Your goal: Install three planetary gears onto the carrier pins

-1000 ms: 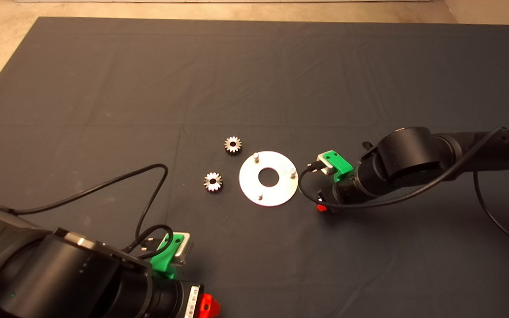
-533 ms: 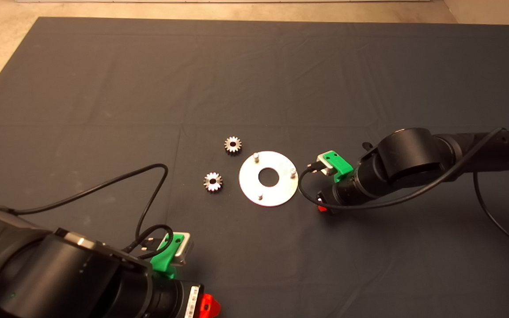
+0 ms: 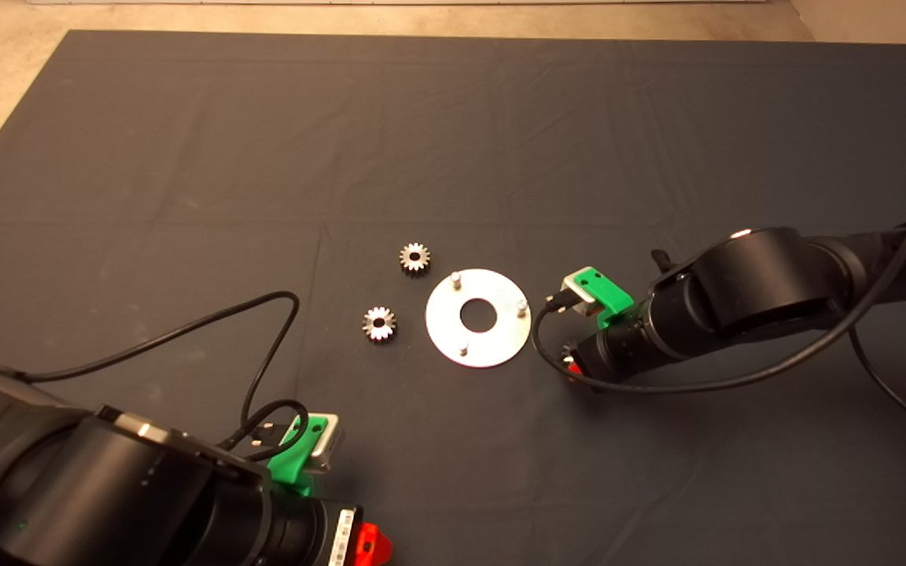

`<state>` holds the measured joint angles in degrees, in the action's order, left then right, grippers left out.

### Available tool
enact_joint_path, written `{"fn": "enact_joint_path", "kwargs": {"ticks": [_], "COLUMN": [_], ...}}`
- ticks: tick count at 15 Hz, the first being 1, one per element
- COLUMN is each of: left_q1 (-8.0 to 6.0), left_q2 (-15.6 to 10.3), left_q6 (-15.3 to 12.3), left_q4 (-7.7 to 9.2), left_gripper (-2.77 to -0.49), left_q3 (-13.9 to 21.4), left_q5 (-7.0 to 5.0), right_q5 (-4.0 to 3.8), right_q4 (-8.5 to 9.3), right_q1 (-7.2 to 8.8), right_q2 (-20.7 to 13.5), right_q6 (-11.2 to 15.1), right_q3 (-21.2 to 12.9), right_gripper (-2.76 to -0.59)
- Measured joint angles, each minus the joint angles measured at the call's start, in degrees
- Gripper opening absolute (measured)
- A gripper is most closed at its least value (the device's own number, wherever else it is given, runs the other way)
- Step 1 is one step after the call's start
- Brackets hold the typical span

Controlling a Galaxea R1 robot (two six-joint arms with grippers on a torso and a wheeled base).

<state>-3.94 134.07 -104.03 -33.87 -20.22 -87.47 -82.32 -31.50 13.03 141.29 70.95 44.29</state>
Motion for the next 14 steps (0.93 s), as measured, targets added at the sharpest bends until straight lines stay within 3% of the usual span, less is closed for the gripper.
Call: {"fn": "enact_joint_path", "kwargs": {"ticks": [4,6,8,9,11,14], "left_q1": [0.00,0.00,0.00,0.00,0.00,0.00], "left_q2": [0.0,0.0,0.0,0.0,0.1,0.1], "left_q6": [0.0,0.0,0.0,0.0,0.0,0.0], "left_q4": [0.01,0.01,0.01,0.01,-0.01,0.00], "left_gripper": [-0.64,-0.64,-0.64,-0.64,-0.64,-0.64], "left_q3": [0.0,0.0,0.0,0.0,0.0,0.0], "left_q5": [0.01,0.00,0.03,-0.01,0.03,0.01], "right_q5": [0.10,0.18,0.82,1.60,1.90,2.55], "right_q4": [0.00,0.00,0.00,0.00,0.00,0.00], "right_q1": [2.45,2.71,2.69,2.89,3.58,5.02], "right_q2": [0.0,0.3,0.7,1.9,4.7,8.9], "right_q6": [0.0,0.0,0.0,0.0,0.0,-2.4], "right_q3": [0.0,0.0,0.0,0.3,1.1,3.5], "right_gripper": [-2.49,-2.49,-2.49,-2.49,-2.49,-2.49]}}
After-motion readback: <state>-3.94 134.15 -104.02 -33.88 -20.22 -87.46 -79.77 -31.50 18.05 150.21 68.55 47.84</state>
